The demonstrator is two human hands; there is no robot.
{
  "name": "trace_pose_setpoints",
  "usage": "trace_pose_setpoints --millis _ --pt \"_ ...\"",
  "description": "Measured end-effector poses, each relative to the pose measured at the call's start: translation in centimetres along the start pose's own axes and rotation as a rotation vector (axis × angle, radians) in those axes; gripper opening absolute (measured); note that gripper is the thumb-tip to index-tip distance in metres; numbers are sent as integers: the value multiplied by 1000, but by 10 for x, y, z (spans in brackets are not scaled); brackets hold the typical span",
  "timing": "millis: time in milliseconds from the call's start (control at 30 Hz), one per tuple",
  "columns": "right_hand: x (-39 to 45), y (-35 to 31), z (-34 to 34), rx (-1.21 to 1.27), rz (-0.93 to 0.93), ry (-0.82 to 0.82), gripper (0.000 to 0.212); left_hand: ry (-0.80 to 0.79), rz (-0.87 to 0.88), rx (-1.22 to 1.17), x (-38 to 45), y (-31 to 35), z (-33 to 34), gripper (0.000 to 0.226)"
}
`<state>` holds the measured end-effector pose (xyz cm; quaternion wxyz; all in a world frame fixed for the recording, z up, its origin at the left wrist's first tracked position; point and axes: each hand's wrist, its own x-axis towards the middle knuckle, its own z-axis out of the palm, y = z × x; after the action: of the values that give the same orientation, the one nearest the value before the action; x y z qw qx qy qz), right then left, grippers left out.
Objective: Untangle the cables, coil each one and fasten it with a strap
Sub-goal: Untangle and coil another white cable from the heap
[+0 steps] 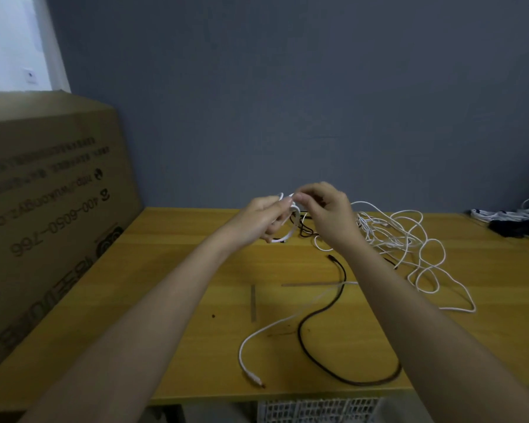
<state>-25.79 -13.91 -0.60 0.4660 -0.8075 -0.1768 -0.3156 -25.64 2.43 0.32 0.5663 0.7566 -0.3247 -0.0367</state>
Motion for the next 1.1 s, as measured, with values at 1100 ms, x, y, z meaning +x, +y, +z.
trace_pose_setpoints --millis 1100 --pt "-138 -9 2 -55 316 -332 17 -19 -144 597 -38 -57 43 31"
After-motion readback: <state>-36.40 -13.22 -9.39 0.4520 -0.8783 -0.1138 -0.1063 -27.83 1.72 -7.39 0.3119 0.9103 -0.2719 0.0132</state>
